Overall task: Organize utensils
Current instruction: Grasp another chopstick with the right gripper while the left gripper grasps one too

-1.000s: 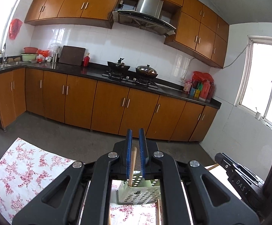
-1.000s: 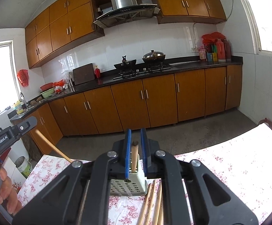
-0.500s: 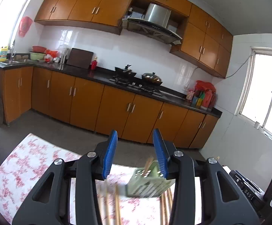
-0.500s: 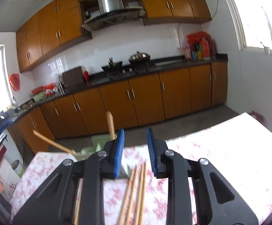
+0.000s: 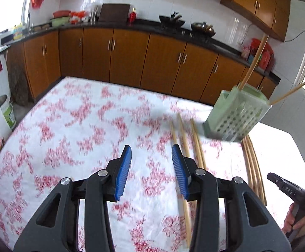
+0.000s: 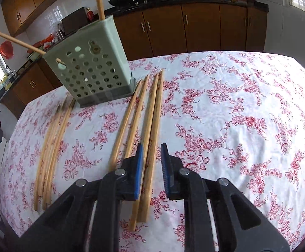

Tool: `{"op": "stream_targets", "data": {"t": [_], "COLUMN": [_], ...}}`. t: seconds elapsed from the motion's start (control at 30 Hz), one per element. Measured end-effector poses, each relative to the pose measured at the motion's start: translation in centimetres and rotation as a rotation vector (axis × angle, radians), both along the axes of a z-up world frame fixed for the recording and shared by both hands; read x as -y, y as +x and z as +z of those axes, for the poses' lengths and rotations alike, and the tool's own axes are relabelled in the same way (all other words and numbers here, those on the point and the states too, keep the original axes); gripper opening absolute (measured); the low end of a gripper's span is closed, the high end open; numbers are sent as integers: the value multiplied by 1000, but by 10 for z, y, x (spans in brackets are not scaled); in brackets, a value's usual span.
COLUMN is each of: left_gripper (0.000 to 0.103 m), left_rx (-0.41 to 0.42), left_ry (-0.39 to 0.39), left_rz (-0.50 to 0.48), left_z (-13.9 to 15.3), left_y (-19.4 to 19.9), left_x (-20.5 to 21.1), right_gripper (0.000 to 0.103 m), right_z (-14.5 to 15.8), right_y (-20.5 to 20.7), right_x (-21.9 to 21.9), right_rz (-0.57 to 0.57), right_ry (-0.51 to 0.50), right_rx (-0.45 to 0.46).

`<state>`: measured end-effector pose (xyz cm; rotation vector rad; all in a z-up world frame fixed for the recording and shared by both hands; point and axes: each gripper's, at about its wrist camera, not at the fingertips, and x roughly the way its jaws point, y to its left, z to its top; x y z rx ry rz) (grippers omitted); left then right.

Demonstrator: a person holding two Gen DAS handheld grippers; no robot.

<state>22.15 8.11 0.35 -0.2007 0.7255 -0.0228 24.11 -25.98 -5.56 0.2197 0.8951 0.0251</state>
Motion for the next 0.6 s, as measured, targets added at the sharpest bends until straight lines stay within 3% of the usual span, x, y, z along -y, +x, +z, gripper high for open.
{"op": "stream_targets", "data": {"t": [0.3,0.43,0.6], "left_gripper": [41,41,41], "left_rx": [-50,-67,-97], "left_ry": [4,7,3], "left_rz": [-38,-68,-109], "left_z": [-30,-34,-42], "left_y": [-10,-9,-8], "left_x": [11,19,31], "right_gripper": [14,8,8], "right_z": [-15,-18,-17], "right_y": [6,7,4], "right_x": [-3,-5,27], "right_rz": [2,-4,-153], "right_ry": [-64,-110,-113], "right_rx": [-29,-24,-34]}}
